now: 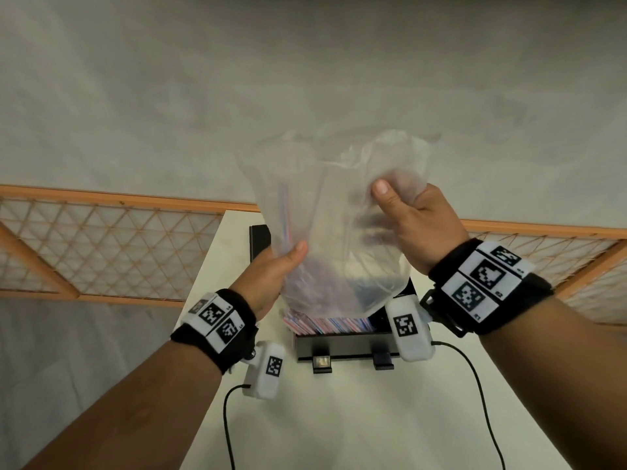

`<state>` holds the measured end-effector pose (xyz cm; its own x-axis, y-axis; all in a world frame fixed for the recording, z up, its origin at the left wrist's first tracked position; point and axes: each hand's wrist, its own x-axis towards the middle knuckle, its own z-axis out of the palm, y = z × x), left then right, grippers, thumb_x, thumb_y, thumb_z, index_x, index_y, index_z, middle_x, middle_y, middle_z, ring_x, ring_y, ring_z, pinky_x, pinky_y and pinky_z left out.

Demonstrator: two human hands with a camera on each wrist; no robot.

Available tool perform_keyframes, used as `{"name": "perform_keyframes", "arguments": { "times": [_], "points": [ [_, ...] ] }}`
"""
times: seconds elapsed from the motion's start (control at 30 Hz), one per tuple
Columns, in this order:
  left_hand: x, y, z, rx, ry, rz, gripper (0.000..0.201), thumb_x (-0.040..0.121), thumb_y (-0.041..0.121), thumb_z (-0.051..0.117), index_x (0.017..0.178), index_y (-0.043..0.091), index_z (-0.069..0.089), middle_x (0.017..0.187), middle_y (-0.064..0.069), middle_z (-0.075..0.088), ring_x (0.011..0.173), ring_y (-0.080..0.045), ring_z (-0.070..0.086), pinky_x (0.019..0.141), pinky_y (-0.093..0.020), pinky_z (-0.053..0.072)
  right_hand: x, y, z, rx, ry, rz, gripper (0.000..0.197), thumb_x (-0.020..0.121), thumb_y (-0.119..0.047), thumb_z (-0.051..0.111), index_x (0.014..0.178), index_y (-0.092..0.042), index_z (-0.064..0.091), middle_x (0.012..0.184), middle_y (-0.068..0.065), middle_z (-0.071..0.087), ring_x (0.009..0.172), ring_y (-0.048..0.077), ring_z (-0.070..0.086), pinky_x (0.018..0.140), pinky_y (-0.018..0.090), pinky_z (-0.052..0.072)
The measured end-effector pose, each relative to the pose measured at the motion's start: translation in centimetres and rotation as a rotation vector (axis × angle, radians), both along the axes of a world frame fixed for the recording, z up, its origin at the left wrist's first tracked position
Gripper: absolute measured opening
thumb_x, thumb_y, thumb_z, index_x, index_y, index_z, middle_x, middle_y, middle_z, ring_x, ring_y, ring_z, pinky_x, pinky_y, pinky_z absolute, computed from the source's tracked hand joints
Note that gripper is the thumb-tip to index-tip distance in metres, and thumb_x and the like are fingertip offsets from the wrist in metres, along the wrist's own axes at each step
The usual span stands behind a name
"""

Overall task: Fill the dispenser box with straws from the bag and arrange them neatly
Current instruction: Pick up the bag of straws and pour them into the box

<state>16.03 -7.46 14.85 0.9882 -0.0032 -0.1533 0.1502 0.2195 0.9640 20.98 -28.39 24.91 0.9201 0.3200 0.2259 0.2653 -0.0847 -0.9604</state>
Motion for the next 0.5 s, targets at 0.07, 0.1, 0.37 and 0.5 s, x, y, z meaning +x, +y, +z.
{"name": "perform_keyframes", "arguments": {
  "times": [0.07,0.1,0.37,0.5],
  "points": [
    [-0.2,-0.5,-0.6,-0.008,0.023,0.001,0.085,0.076,0.069,0.069,0.143,0.019,0.054,0.137,0.0,0.064,0.132,-0.019,0.056,0.119,-0.049,0.033,0.2,0.2,-0.6,-0.083,-0.005,-0.003,0.021,0.097,-0.037,0.055,0.083,-0.024,0.065,0.09,0.013,0.066,0.086,0.034,0.072,0.069,0.067,0.055],
    [-0.2,-0.6,-0.9,-0.016,0.031,0.003,0.092,0.07,0.076,0.07,0.144,0.022,0.054,0.14,0.002,0.062,0.135,-0.018,0.053,0.121,-0.049,0.03,0.2,0.4,-0.8,-0.114,0.0,-0.001,0.02,0.097,-0.038,0.057,0.088,-0.022,0.065,0.093,0.013,0.068,0.088,0.031,0.072,0.07,0.066,0.055],
    [-0.5,-1.6,-0.8,-0.028,-0.008,-0.048,0.052,0.101,0.044,0.049,0.149,0.023,0.044,0.141,-0.001,0.061,0.132,-0.02,0.056,0.113,-0.046,0.039,-0.6,3.8,-2.6,-0.439,-0.022,0.153,0.037,0.081,-0.054,0.072,0.107,-0.028,0.068,0.101,-0.006,0.074,0.096,0.007,0.069,0.09,0.033,0.056],
    [-0.9,-1.4,0.0,0.114,0.063,-0.096,0.033,0.108,0.02,0.036,0.132,0.027,0.058,0.12,0.009,0.073,0.122,-0.015,0.063,0.092,-0.024,0.052,-0.1,6.0,-3.1,-0.552,-0.091,0.191,0.03,0.083,-0.051,0.072,0.103,-0.029,0.065,0.094,-0.013,0.07,0.091,0.002,0.066,0.086,0.025,0.054]
  ]
}}
